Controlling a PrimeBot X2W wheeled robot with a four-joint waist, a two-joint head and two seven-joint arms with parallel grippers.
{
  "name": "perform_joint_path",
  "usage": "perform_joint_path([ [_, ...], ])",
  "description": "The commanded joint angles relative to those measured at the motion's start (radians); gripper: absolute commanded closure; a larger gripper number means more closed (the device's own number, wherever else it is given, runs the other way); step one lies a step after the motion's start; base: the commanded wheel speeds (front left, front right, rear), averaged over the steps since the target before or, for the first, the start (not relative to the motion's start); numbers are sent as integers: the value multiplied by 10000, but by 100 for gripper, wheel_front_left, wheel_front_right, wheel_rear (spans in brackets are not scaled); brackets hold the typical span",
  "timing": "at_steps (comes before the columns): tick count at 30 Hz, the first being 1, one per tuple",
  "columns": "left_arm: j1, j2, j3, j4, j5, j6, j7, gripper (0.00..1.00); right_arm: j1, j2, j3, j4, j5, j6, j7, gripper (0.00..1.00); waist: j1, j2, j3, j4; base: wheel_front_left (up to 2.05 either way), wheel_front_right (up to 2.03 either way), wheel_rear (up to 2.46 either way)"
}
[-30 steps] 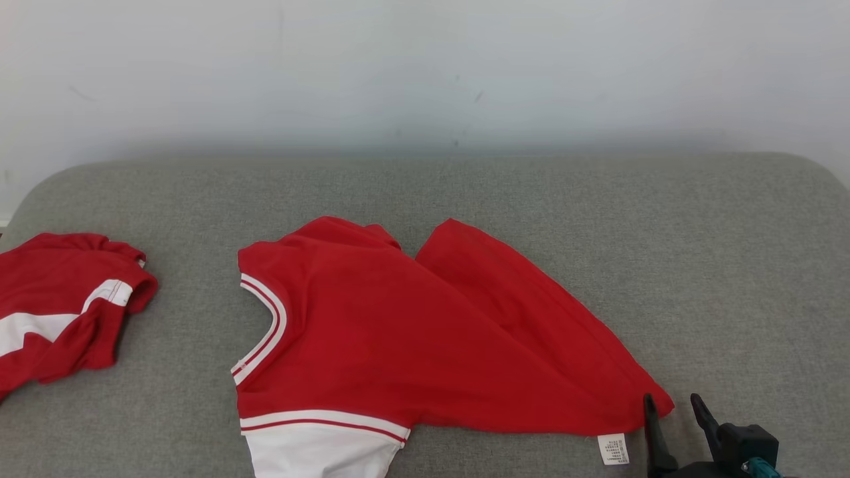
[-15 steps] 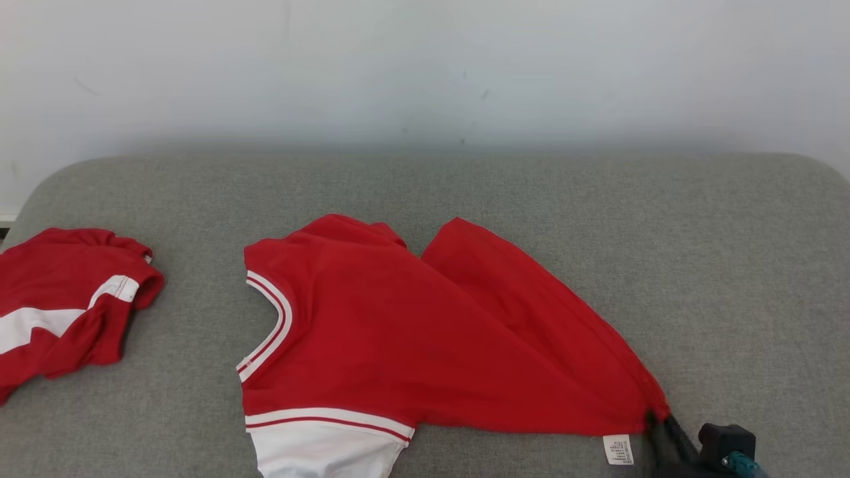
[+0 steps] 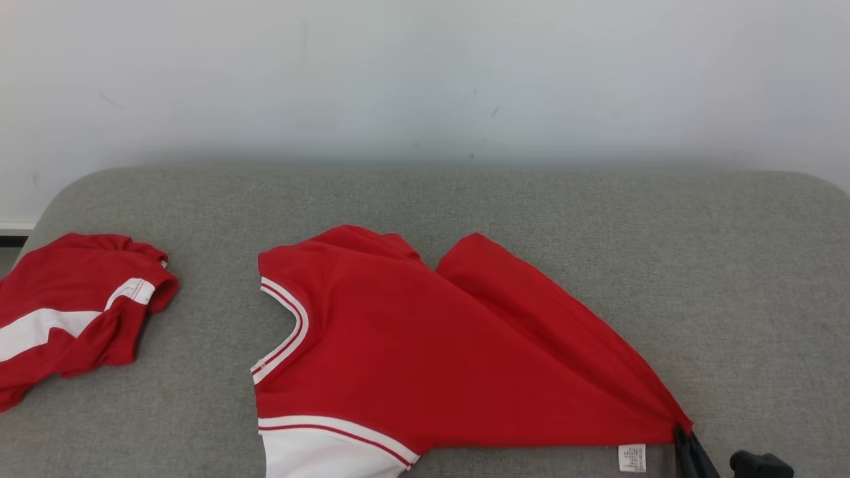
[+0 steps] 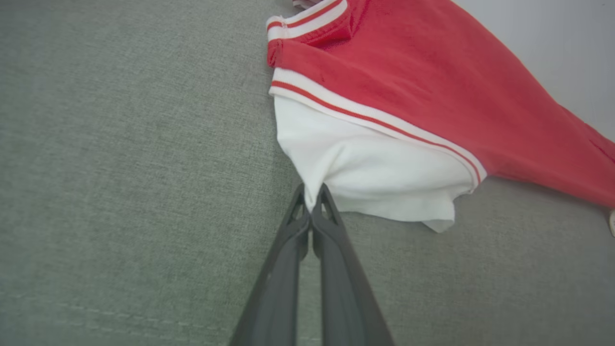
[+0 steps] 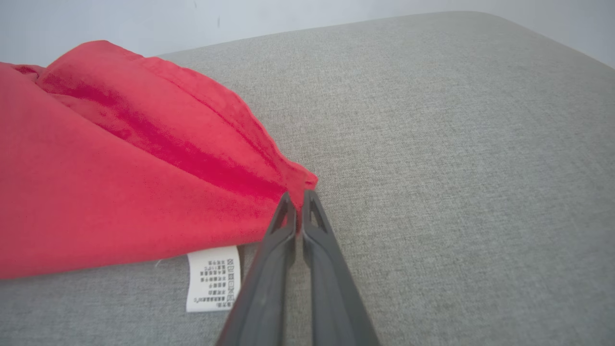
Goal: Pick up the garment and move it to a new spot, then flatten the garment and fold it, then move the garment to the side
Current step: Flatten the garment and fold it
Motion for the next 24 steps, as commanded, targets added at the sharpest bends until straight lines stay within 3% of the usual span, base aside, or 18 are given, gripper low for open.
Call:
perform_joint_path([
  [1, 384, 41, 120, -510, 144, 13, -24, 100, 443, -18, -6, -379, 160, 12, -8, 100, 1, 0, 14, 31, 0, 0, 0],
  [8, 712, 20, 303, -1776, 378, 12, -24, 100, 924, -18, 412, -1229, 844, 12, -7, 100, 1, 0, 183, -15, 0, 0, 0],
  [13, -496, 410, 21, -2622, 264, 12, -25, 100, 197, -7, 1060, -1560, 1807, 14, -8, 100, 1, 0, 580, -95, 0, 0, 0],
  [16, -1895, 1075, -448, -2772, 73, 12, -24, 100, -982, -78, 1498, -1375, 2755, 12, 305, 100, 1, 0, 933, -153, 0, 0, 0],
  [18, -3813, 1953, -1160, -2652, -182, 12, 129, 100, -2438, -440, 1869, -1295, 3578, 12, 1051, 100, 1, 0, 1415, -226, 0, 0, 0],
  [24, -8182, 3376, -2403, -2108, -1278, 13, 1362, 100, -5983, -1157, 2064, -1124, 4437, 12, 2010, 100, 1, 0, 2730, -336, 0, 0, 0],
])
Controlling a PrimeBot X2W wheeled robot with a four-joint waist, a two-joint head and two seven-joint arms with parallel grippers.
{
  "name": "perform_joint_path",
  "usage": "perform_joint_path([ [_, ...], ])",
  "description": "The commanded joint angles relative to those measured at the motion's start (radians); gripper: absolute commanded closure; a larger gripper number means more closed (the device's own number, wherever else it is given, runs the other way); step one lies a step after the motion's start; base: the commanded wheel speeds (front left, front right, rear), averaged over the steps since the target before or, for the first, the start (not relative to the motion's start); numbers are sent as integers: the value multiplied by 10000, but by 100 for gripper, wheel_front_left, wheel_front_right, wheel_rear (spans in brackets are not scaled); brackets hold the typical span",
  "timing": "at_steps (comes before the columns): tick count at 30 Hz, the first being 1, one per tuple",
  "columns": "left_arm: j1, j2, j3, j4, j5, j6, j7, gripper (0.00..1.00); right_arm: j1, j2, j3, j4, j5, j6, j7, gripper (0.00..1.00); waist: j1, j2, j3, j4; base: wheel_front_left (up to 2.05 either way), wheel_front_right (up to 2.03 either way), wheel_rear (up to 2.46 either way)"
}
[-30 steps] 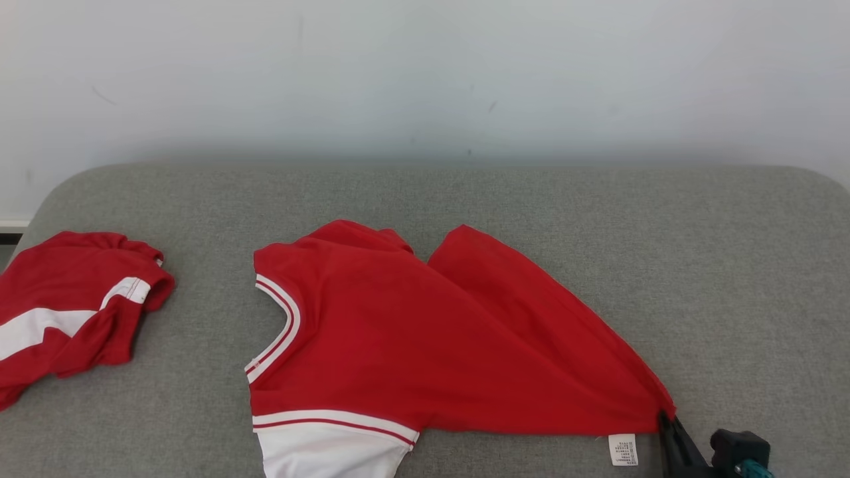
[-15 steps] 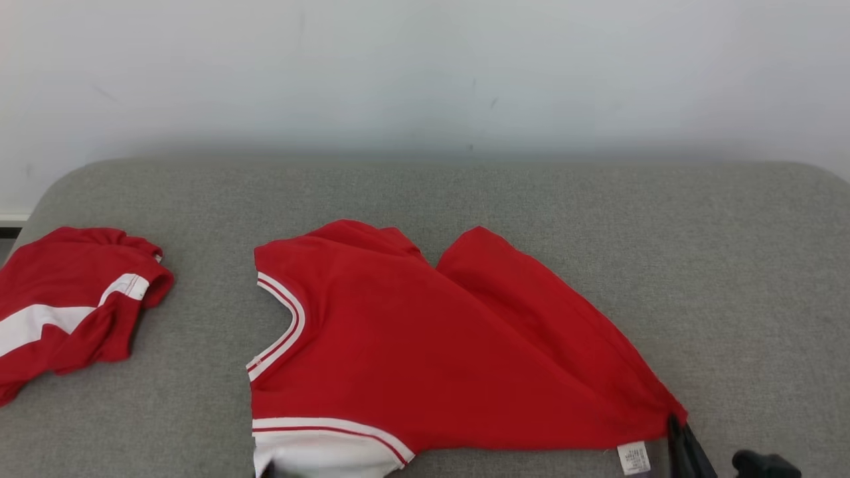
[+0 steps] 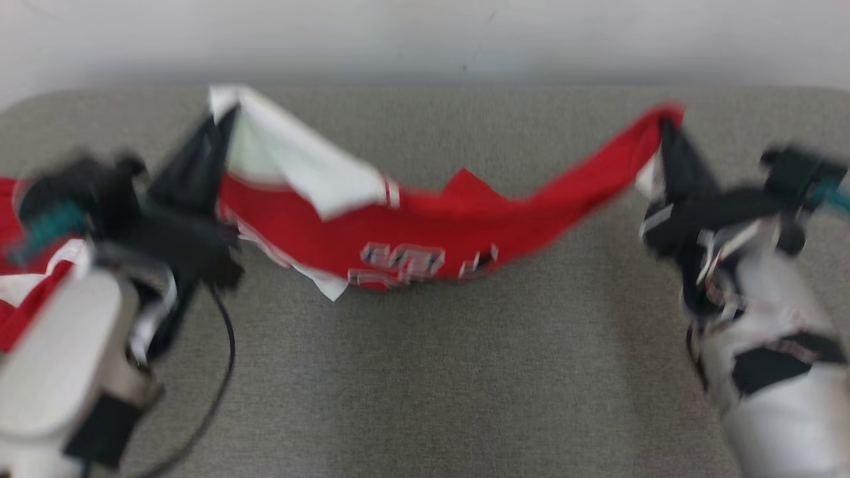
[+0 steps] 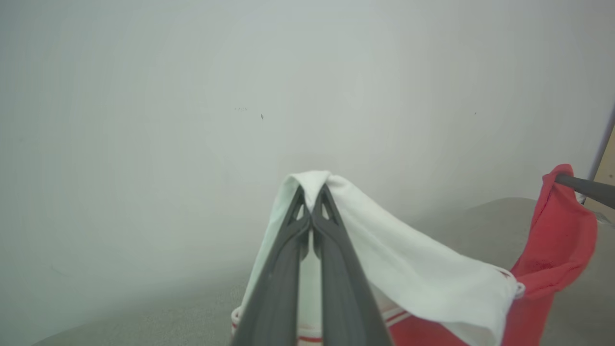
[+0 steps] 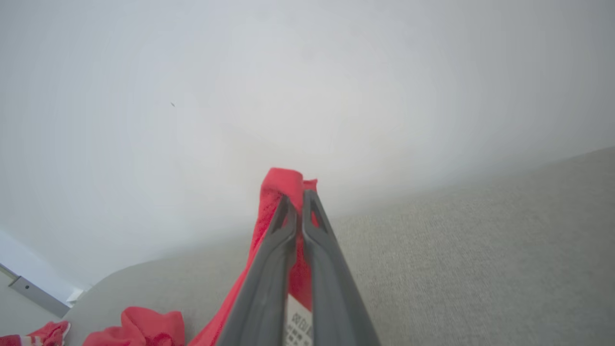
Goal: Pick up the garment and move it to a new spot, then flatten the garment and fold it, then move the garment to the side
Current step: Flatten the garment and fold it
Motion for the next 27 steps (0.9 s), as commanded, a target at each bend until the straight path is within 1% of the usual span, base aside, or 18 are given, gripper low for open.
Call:
perform_joint_path([
  [1, -983, 88, -164, 156, -355, 14, 301, 100, -858, -154, -72, 109, 183, 12, 196, 100, -2, -1, 1166, -137, 0, 0, 0],
  [3, -2526, 286, -269, 563, -877, 17, 732, 100, -2182, -212, -191, 407, 383, 14, 601, 100, -2, -1, 1715, -193, 0, 0, 0],
  [7, -5380, 103, -355, 1854, -1754, 15, 1337, 100, -4784, -303, -336, 1262, 182, 14, 1384, 100, -2, -1, 2717, -270, 0, 0, 0],
  [9, -6832, 199, -552, 2539, -1723, 15, 1623, 100, -6057, -213, -385, 1741, 38, 14, 1759, 100, -2, -1, 3197, -387, 0, 0, 0],
  [11, -8218, 244, -693, 3229, -1650, 17, 1711, 100, -7378, -181, -646, 2239, -189, 12, 1839, 100, -2, -1, 3616, -513, 0, 0, 0],
  [15, -10577, -97, -653, 4478, -1667, 15, 1478, 100, -9630, -1, -1388, 3498, -717, 14, 1627, 100, -2, -1, 4179, -693, 0, 0, 0],
  [19, -12400, -339, -893, 5474, -1539, 17, 1189, 100, -11389, 64, -1871, 4521, -1434, 14, 1240, 100, -2, -1, 4482, -829, 0, 0, 0],
  [20, -12400, -339, -893, 5474, -1539, 17, 1189, 100, -11389, 64, -1871, 4521, -1434, 14, 1240, 100, -2, -1, 4482, -829, 0, 0, 0],
  [23, -13472, -498, -1156, 6130, -1510, 15, 889, 100, -12405, 87, -2321, 5209, -1831, 14, 880, 100, -2, -1, 4601, -939, 0, 0, 0],
  [27, -14294, -684, -1336, 6928, -1728, 15, 348, 100, -13252, 133, -2834, 6046, -2231, 12, 411, 100, -2, -1, 4684, -997, 0, 0, 0],
])
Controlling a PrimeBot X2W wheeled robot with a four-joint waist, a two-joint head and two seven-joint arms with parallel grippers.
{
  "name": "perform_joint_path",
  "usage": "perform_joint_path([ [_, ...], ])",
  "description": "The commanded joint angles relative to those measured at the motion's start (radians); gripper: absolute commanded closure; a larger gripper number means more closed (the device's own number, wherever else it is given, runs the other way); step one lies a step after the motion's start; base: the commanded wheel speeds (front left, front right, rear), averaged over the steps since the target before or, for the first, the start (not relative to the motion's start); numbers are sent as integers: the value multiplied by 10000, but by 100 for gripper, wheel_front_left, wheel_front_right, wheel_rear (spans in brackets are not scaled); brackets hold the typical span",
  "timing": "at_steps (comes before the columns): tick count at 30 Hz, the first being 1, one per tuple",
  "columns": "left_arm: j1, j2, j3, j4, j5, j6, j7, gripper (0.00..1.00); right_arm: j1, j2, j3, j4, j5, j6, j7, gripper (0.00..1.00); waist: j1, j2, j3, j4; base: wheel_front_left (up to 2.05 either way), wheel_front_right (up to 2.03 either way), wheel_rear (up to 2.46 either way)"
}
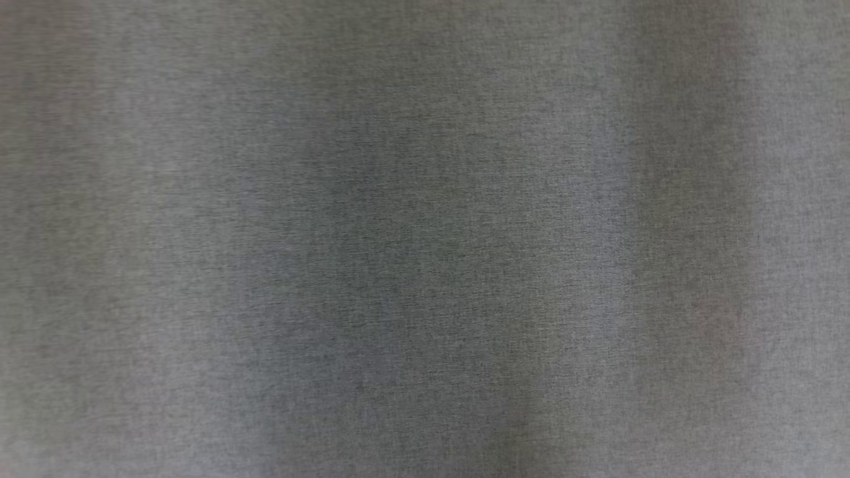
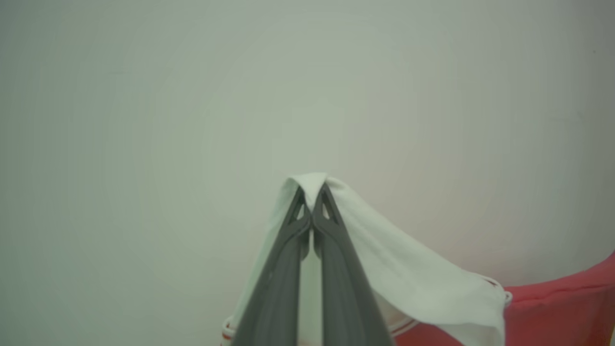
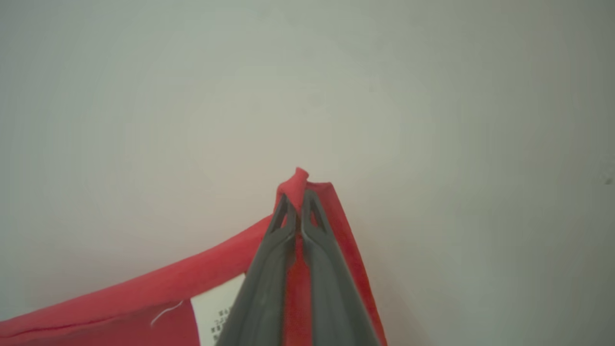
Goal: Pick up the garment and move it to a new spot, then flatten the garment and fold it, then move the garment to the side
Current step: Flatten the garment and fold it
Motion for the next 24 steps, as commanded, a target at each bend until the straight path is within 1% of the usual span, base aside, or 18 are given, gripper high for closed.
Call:
perform_joint_path([
  [1, -89, -11, -70, 117, -156, 18, -83, 100, -117, 64, -50, 105, -123, 16, -75, 100, -2, -3, 161, -143, 0, 0, 0],
  [6, -32, -16, -553, 524, -432, 18, -644, 100, -192, 113, -102, 684, -381, 16, -464, 100, -2, -3, 274, -51, 0, 0, 0],
  [9, 405, 53, -797, 542, -818, 17, -909, 100, 103, 81, -87, 881, -358, 16, -618, 100, -2, -3, 217, 42, 0, 0, 0],
  [13, 1384, 149, -1038, 237, -1406, 17, -1295, 100, 859, 157, 16, 932, -2, 16, -760, 100, -2, -3, -217, 172, 0, 0, 0],
  [18, 3702, 139, -1144, -606, -2240, 17, -1576, 100, 2837, 134, 521, 655, 759, 14, -549, 100, -2, -3, -1245, 361, 0, 0, 0],
  [21, 5438, 440, -1015, -1313, -2613, 17, -1637, 100, 4473, 172, 1057, 103, 1389, 16, -251, 100, -2, -3, -1885, 332, 0, 0, 0],
  [23, 6588, 646, -472, -2005, -2679, 128, -1647, 100, 5643, 85, 1426, -434, 1868, 16, -40, 100, -2, -3, -2271, 319, 0, 0, 0],
  [24, 7428, 606, -271, -2402, -2684, 161, -1645, 100, 6282, 19, 1551, -743, 2213, 14, 34, 100, -2, -3, -2491, 344, 0, 0, 0],
])
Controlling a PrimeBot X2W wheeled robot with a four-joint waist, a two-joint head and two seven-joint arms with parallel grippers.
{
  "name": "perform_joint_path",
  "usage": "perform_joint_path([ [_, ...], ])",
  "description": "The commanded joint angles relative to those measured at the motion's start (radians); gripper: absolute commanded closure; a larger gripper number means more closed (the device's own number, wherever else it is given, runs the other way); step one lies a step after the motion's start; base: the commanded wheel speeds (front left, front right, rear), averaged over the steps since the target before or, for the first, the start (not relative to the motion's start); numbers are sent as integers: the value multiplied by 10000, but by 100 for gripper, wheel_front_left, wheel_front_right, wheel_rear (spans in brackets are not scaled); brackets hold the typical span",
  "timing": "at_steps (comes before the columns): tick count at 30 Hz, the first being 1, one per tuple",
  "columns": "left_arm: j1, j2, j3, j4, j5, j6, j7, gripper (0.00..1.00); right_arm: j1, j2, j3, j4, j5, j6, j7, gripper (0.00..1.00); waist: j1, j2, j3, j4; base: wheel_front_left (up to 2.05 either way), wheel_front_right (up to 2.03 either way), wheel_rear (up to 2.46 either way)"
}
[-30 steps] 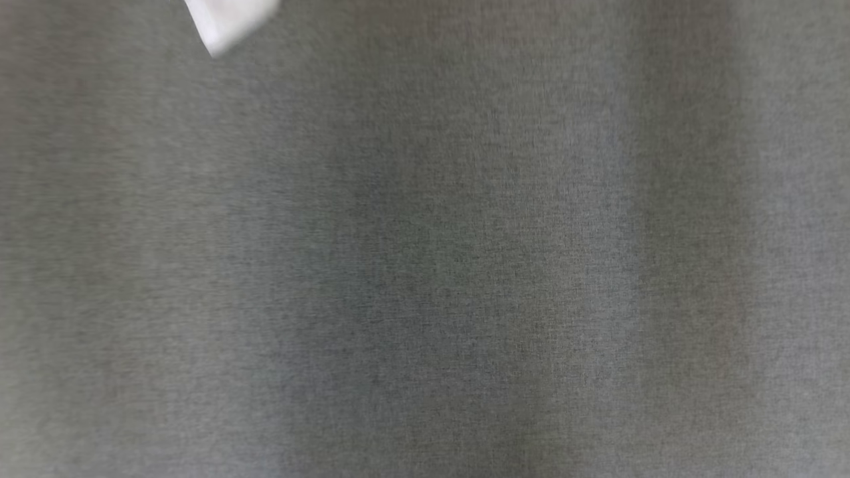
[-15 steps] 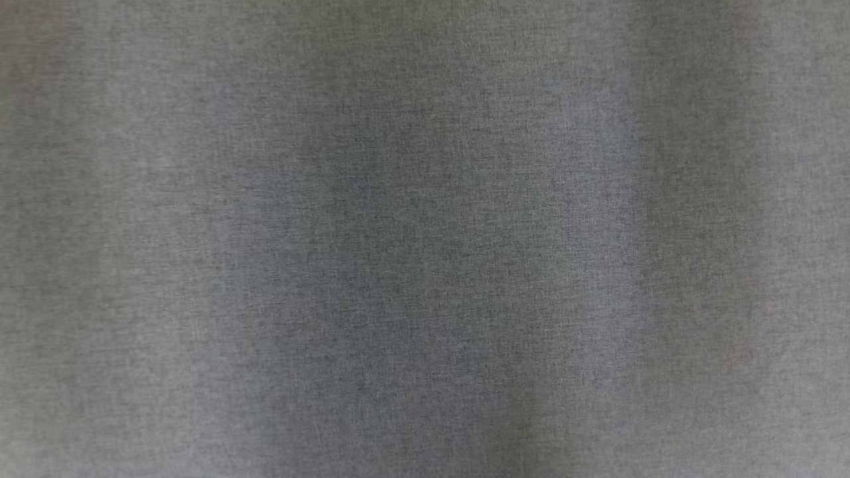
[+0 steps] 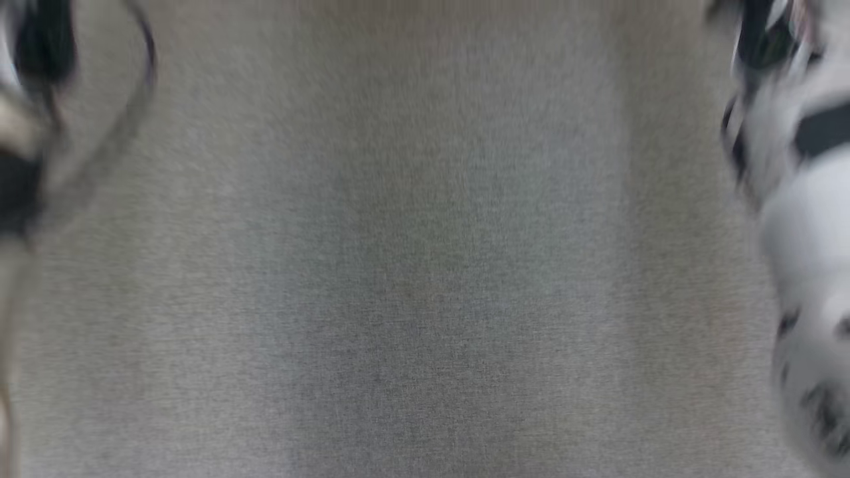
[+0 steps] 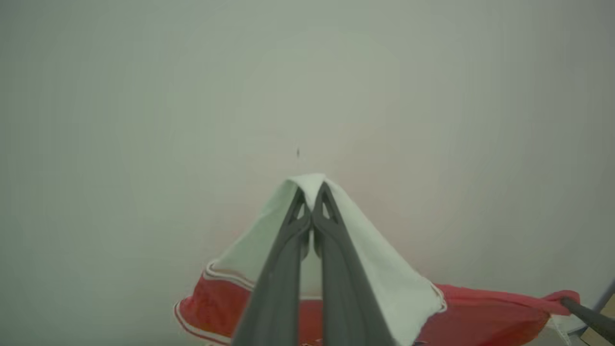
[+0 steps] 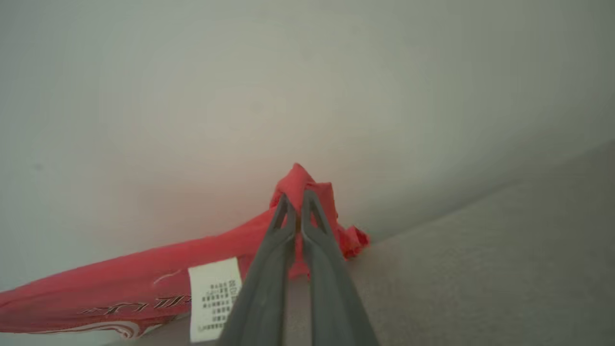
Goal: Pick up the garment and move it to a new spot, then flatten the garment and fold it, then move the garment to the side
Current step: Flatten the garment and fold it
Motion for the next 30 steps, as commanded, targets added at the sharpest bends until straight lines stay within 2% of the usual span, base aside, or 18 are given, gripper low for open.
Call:
perform_joint_path([
  [1, 1473, 23, 593, -814, -45, 230, -56, 100, 1229, -159, 223, -603, 629, 14, 204, 100, 3, 0, -1215, 94, 0, 0, 0],
  [5, 4579, -101, 1777, -2742, 126, 724, -55, 100, 3733, -304, 414, -1932, 2016, 12, 801, 100, 3, 0, -1884, 156, 0, 0, 0],
  [10, 8112, -380, 2397, -4543, 716, 1276, -56, 100, 6581, -347, 457, -3643, 3178, 12, 1318, 100, 3, 0, -2482, 194, 0, 0, 0],
  [13, 9814, -629, 2674, -5069, 930, 1425, -56, 100, 8178, -389, 682, -4701, 3341, 14, 1504, 100, 3, 0, -2786, 234, 0, 0, 0],
  [14, 9814, -629, 2674, -5069, 930, 1425, -56, 100, 8178, -389, 682, -4701, 3341, 14, 1504, 100, 3, 0, -2786, 234, 0, 0, 0],
  [16, 10685, -751, 2754, -5302, 1094, 1498, -58, 100, 9152, -391, 796, -5365, 3399, 14, 1678, 100, 3, 0, -2972, 244, 0, 0, 0],
  [19, 12490, -1263, 3080, -5744, 1205, 1577, -57, 100, 10906, -446, 855, -6495, 3313, 12, 1889, 100, 3, 0, -3419, 204, 0, 0, 0],
  [22, 13647, -1533, 3137, -5941, 1488, 1578, -57, 100, 12105, -375, 737, -7062, 3217, 12, 2079, 100, 3, 0, -3736, 225, 0, 0, 0],
  [30, 15768, -1977, 3577, -6256, 1623, 1596, -58, 100, 14757, 150, -520, -8274, 3081, 14, 2473, 100, 3, 0, -4461, 486, 0, 0, 0],
])
